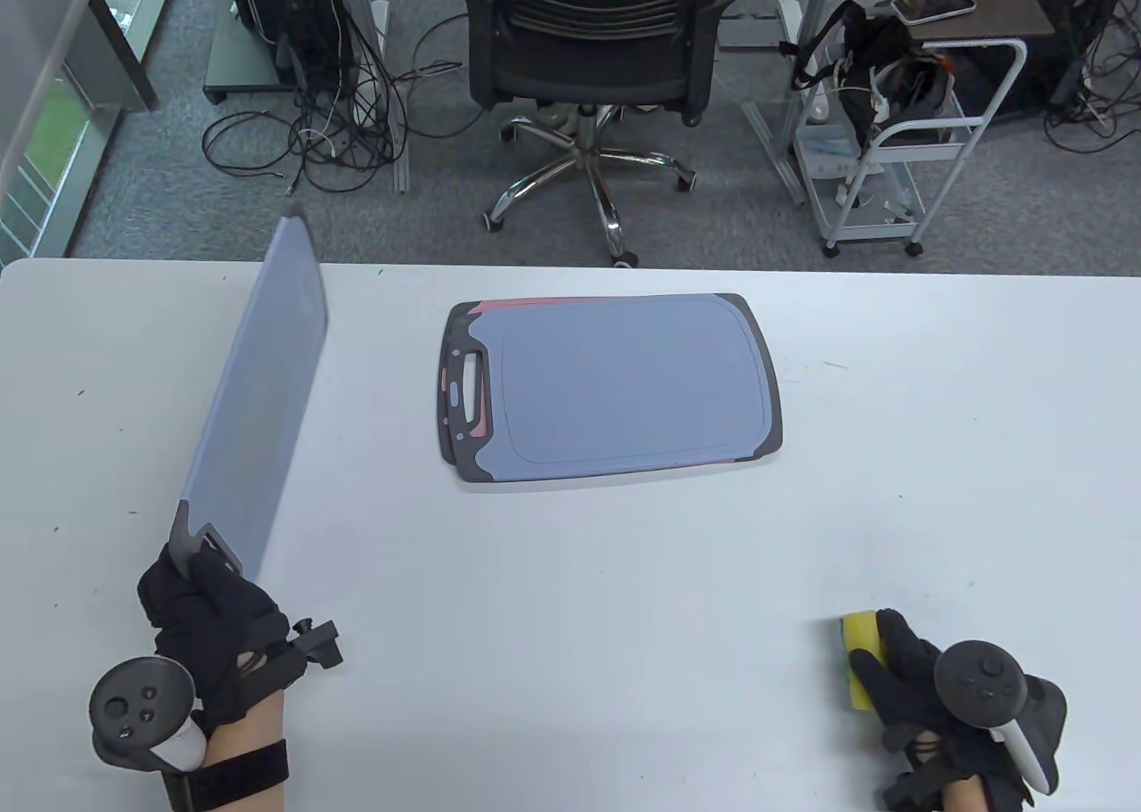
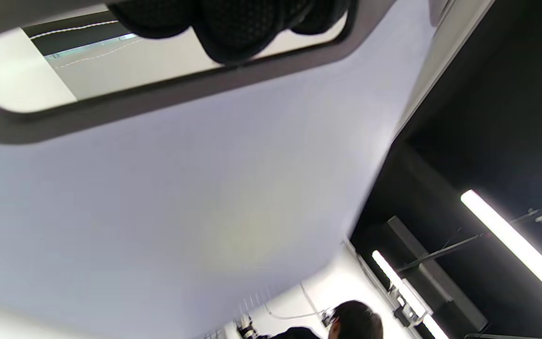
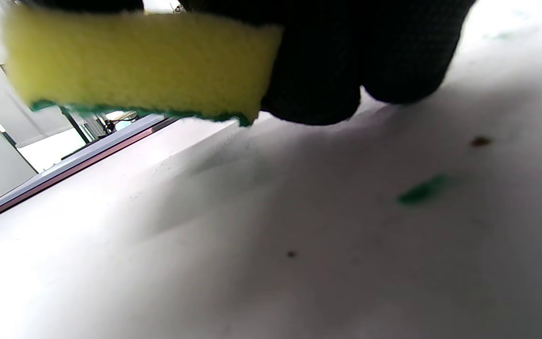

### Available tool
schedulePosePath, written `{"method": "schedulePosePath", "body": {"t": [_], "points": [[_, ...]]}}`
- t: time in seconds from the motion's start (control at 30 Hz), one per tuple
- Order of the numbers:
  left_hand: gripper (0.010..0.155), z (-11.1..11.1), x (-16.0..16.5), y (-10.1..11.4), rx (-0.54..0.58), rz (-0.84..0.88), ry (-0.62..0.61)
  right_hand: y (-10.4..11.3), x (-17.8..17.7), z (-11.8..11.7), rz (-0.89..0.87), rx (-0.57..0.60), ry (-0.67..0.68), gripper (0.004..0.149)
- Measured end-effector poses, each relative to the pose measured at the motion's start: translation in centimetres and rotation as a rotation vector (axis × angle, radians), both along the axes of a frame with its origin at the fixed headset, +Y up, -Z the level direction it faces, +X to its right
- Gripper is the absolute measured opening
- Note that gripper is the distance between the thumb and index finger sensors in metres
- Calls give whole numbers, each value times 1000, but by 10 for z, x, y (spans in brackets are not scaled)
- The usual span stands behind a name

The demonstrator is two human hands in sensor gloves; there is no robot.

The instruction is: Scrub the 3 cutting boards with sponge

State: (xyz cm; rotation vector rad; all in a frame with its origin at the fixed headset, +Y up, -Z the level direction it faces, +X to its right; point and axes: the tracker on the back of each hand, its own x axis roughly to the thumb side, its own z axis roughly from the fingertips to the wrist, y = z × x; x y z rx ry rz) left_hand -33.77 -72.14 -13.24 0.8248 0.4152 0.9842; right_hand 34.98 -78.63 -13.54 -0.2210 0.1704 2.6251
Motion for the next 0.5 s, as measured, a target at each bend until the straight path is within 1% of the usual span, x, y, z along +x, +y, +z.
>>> {"method": "schedulePosePath", "body": {"t": [0.1, 0.17, 0.2, 0.27, 0.3, 0.4, 0.47, 0.5], "points": [[52, -1, -3, 1, 30, 92, -56, 0, 2, 1, -14, 5, -10, 73], [51, -1, -2, 2, 47, 97, -84, 1, 2, 1, -18, 9, -11, 73], [51, -3, -1, 3, 67, 97, -112, 1, 2, 1, -16, 12, -11, 73], [51, -4, 3, 5, 62, 165, -187, 1, 3, 1, -16, 14, -9, 73], [51, -7, 6, 4, 44, 192, -251, 1, 3, 1, -19, 15, -9, 73], [51, -13, 22, -2, -27, 178, -359, 1, 3, 1, -26, 23, -7, 73], [52, -22, 44, -7, -121, 139, -479, 2, 3, 2, -28, 31, -2, 73], [51, -23, 49, -12, -172, 164, -486, 2, 3, 3, -27, 32, 0, 73]]}}
